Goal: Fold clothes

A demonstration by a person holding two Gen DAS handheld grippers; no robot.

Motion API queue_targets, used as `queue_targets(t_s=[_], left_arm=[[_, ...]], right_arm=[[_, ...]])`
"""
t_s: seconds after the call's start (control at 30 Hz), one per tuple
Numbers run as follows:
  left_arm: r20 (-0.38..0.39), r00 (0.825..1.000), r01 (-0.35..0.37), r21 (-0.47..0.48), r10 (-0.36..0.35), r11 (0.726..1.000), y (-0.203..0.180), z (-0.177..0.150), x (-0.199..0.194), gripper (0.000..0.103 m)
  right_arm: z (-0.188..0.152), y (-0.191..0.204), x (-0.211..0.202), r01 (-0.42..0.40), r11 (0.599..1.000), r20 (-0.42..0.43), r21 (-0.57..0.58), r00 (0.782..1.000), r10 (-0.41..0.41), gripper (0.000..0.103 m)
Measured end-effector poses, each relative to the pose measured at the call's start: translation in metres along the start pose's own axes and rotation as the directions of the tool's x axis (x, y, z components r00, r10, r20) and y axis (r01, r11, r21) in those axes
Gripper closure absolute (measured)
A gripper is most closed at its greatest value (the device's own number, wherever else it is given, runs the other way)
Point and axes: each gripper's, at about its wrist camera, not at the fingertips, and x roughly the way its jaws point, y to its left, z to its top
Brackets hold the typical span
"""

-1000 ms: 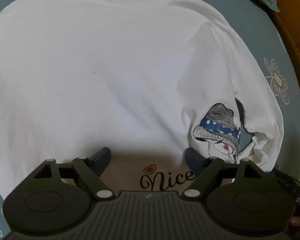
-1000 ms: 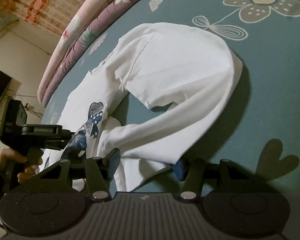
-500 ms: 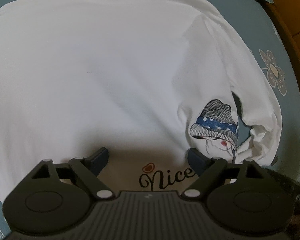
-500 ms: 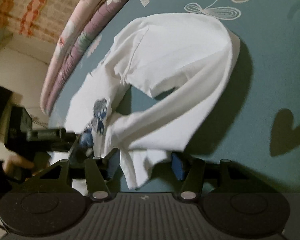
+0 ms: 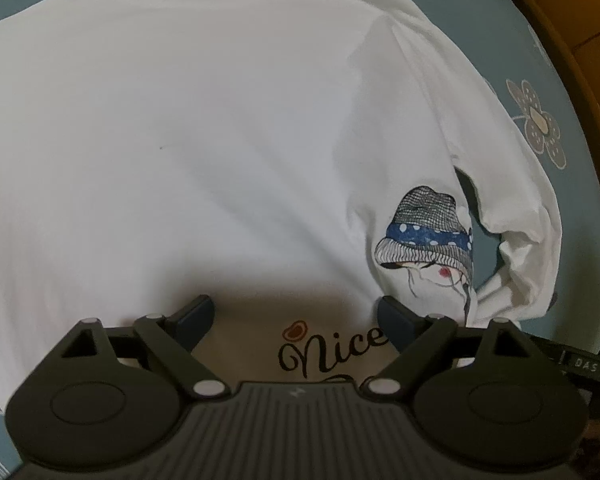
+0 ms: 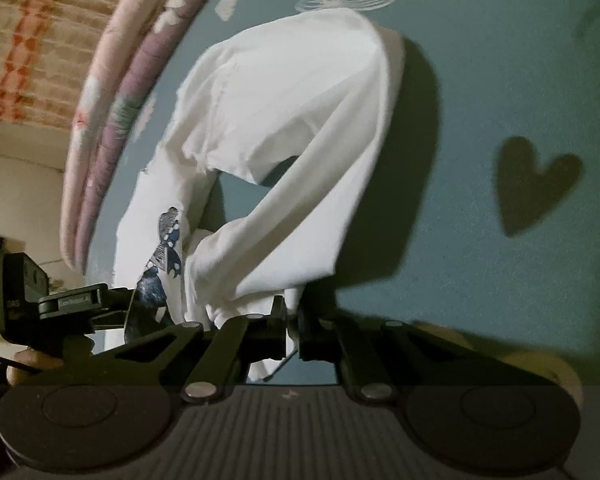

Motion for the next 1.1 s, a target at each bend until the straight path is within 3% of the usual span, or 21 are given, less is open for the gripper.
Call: queue_targets(t_s=[0.2,0.43,0.77,0.97,1.03,1.1], left_arm=[[-0.032,0.999,0.006,0.032,-0.004,0.999,0.0,0.004,0.0,0.014],[-0.053,0.999,-0.01,0.046,0.013,0.999,-0.006,0.01,0.004,0.013],[-0.093,0.995,-0.035,0.12,0.046,0.992,-0.015,0.016,0.006,0.014],[-0.077,0.992,-0.071,0.292,0.098,0.954,-0.039,0.016,-0.005,0.015],[-0.075,0.991,-0.08,0.321,0.11,0.944,-0.046,0.019,-0.005,0.015],[-0.065,0.992,-0.081,0.34,0.109,0.937,-0.05,0.021,-0.008,0.015]], right_arm=[[-0.011,-0.008,-0.058,0.149,0.989,0.013,0.025,0.989,-0.149,0.095],[-0.008,-0.032,-0.132,0.291,0.952,0.102,0.092,0.949,-0.299,0.095],[0.028,-0.068,-0.198,0.495,0.858,0.224,0.137,0.828,-0.514,0.095],[0.052,-0.077,-0.212,0.559,0.819,0.25,0.129,0.781,-0.572,0.095],[0.061,-0.075,-0.213,0.607,0.785,0.262,0.126,0.743,-0.616,0.095],[0.075,-0.079,-0.219,0.617,0.775,0.284,0.135,0.725,-0.627,0.095]])
